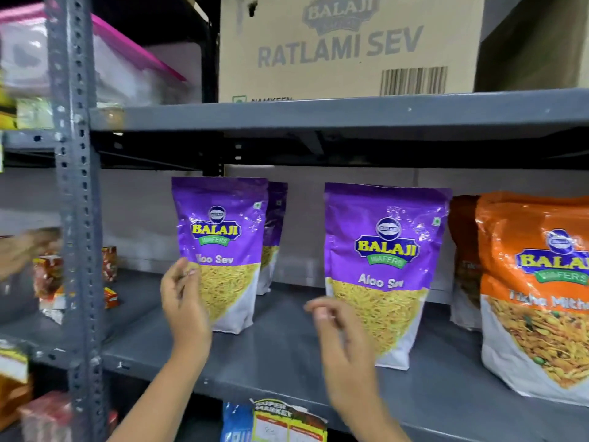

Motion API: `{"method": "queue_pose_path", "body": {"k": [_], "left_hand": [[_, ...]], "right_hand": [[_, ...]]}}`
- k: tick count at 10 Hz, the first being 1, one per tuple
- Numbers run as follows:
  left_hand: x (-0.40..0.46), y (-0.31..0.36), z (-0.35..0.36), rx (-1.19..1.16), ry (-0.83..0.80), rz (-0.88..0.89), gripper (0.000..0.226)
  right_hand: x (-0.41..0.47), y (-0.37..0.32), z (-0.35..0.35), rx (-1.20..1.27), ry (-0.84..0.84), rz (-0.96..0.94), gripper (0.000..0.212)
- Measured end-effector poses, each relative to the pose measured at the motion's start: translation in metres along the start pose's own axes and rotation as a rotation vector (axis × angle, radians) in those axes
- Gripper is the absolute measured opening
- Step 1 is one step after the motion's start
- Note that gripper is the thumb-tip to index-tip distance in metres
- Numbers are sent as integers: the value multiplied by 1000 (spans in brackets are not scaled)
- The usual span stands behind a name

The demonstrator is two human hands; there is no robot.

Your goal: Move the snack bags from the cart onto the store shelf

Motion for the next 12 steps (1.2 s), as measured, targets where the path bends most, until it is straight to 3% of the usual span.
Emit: {"method": "queue_pose_path", "body": {"k": [1, 2, 3, 4, 5, 7, 8, 9, 11, 12], "left_hand": [[43, -11, -44, 110, 11, -287, 48], [50, -13, -51, 135, -63, -480, 58], [45, -13, -46, 207, -204, -464, 42], [47, -14, -49, 337, -182, -389, 35], [48, -17, -51, 388, -174, -321, 18], [44, -26, -53, 500, -307, -312, 31], [47, -29, -56, 511, -319, -320, 50], [46, -27, -55, 524, -307, -320, 36], [36, -24, -50, 616, -276, -257, 34], [19, -14, -48, 755, -178, -43, 46]], "right_hand": [[0, 10, 71, 94, -410, 327, 26], [7, 26, 119, 203, -461, 555, 38], [8, 41, 146, 179, -386, 578, 53], [3, 48, 151, 110, -313, 565, 45], [4, 50, 143, 125, -130, 594, 22], [2, 59, 138, 116, 88, 614, 37], [3, 59, 136, 130, 88, 620, 35], [3, 55, 135, 154, 89, 627, 38], [5, 43, 120, 176, -40, 695, 37], [-7, 30, 84, 35, -114, 523, 16]]}}
Point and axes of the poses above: each hand's wrist, its own x-axis towards the middle knuckle, its own z-axis out of the palm, y = z × x, the point moved 2 cm from there along x, towards the middle knuckle, and after that the axes turned 13 degrees about -z, right-handed, at the moved point
